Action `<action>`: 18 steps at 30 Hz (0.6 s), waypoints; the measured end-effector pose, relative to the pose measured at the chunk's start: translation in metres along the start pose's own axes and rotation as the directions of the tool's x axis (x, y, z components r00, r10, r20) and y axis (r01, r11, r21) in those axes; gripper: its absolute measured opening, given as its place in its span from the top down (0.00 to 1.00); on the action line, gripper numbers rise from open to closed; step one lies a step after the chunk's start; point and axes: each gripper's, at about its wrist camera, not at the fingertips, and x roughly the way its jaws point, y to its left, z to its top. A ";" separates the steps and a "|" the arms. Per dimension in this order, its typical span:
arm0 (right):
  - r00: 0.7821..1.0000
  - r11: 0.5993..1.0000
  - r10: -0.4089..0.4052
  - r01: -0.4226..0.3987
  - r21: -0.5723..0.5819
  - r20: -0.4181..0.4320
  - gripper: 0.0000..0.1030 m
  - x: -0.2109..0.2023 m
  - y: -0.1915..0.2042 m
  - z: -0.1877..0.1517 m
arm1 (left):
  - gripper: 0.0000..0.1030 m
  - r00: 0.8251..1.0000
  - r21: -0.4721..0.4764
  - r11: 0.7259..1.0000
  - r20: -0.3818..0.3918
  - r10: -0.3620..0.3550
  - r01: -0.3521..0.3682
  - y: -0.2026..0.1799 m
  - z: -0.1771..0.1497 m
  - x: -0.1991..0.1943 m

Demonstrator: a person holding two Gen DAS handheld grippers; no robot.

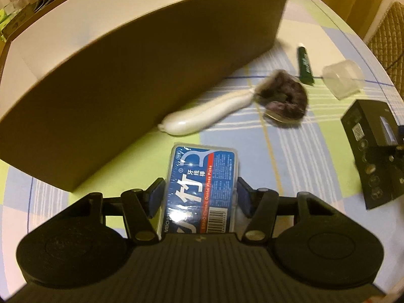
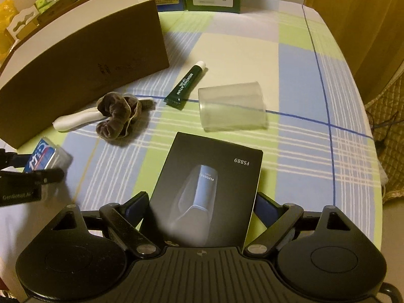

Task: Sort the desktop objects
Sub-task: 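Grasp the black product box with the right tool while the left tool grasps the blue toothpick box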

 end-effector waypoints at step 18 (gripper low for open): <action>0.998 0.997 0.059 -0.059 -0.058 0.001 0.25 -0.007 0.010 -0.011 | 0.47 1.000 -0.027 1.000 -0.016 -0.010 0.009 -0.001 -0.019 -0.013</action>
